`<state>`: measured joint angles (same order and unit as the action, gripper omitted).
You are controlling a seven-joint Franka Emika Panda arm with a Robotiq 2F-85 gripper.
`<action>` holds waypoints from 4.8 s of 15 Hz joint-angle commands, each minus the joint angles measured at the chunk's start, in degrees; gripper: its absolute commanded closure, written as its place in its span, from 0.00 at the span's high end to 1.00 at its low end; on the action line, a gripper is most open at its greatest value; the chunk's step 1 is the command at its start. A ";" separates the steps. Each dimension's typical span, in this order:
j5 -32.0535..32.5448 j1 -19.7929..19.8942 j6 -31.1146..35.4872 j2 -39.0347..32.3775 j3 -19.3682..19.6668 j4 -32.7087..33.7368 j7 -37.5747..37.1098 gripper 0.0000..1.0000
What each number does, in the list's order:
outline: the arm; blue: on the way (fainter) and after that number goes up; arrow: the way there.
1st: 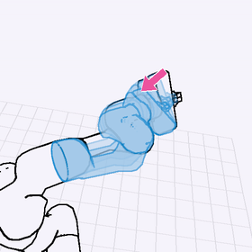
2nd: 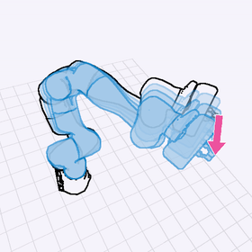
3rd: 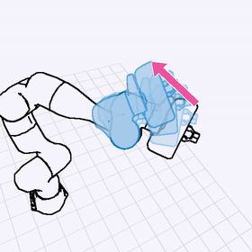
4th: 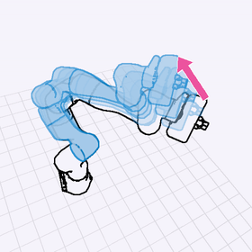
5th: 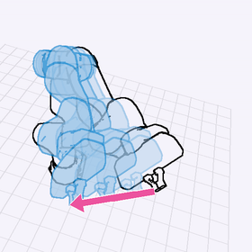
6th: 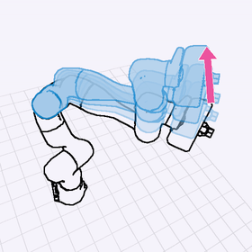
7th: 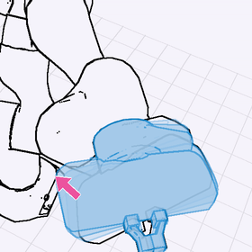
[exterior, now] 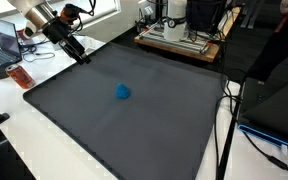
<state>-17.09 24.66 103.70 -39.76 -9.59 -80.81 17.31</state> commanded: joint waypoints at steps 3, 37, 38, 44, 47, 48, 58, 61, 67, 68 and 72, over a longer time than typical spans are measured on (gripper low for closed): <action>-8.44 -0.45 8.75 11.57 4.00 -19.32 9.17 1.00; -34.89 -20.18 84.28 40.83 -4.69 -76.55 15.79 1.00; -34.77 -20.13 84.49 40.57 -4.68 -76.54 15.74 1.00; -33.67 -19.67 86.62 38.07 -4.90 -76.54 15.74 1.00; -33.67 -20.80 88.06 35.92 -4.36 -76.48 15.67 1.00; -34.33 -21.54 88.39 35.24 -3.94 -76.24 16.16 1.00; -43.59 -33.99 89.45 32.52 5.60 -73.32 23.97 1.00; -45.25 -37.78 89.27 31.67 8.96 -71.68 26.17 1.00; -47.85 -46.01 87.71 29.05 17.38 -68.51 29.53 1.00; -48.30 -47.65 87.51 28.42 19.13 -67.95 29.82 1.00; -46.32 -54.86 83.55 26.52 28.01 -66.89 29.60 1.00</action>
<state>-62.93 -24.93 190.60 -11.59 12.06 -149.38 45.24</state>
